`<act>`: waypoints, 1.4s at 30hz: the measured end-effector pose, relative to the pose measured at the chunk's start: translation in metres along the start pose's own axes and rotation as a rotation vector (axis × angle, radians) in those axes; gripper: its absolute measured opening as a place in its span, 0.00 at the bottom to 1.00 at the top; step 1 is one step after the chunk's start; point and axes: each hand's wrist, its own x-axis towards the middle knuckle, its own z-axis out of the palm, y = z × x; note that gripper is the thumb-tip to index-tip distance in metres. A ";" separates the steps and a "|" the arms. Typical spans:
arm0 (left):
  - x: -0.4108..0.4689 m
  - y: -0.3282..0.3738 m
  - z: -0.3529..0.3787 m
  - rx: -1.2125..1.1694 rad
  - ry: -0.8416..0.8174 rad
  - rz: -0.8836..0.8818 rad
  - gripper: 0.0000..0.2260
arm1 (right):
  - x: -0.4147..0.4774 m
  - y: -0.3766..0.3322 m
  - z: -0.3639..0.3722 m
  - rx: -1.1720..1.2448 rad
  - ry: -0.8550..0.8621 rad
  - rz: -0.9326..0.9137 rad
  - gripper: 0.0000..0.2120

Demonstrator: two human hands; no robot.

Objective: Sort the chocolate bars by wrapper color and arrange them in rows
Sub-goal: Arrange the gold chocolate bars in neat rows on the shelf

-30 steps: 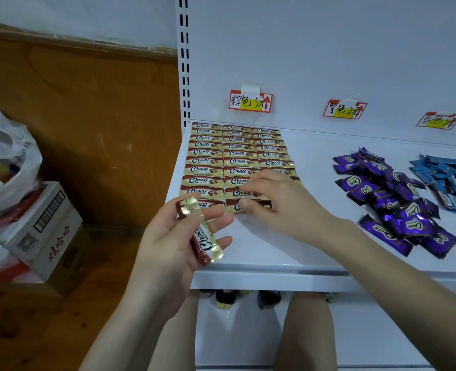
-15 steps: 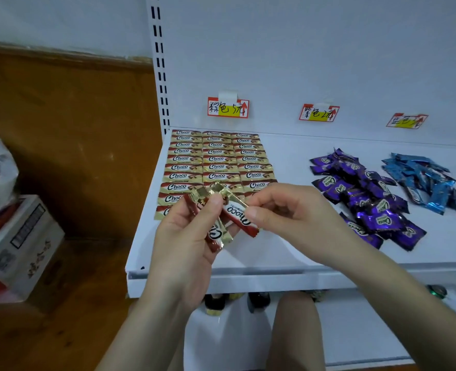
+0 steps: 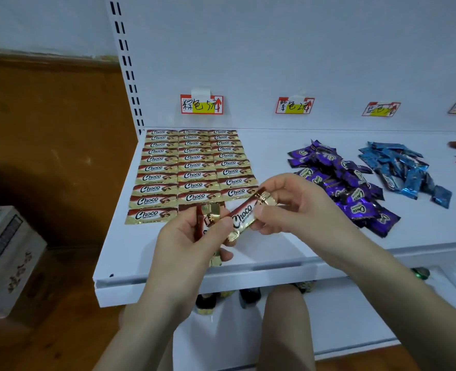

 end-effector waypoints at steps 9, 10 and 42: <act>0.009 0.001 0.007 -0.052 -0.049 -0.068 0.05 | 0.008 0.017 -0.024 -0.688 -0.159 -0.573 0.15; 0.009 0.000 0.006 -0.087 -0.031 -0.095 0.06 | 0.012 0.019 -0.028 -0.714 -0.147 -0.565 0.15; 0.007 -0.007 -0.013 -0.278 0.197 -0.096 0.06 | 0.045 0.053 -0.022 -1.012 -0.126 -0.488 0.13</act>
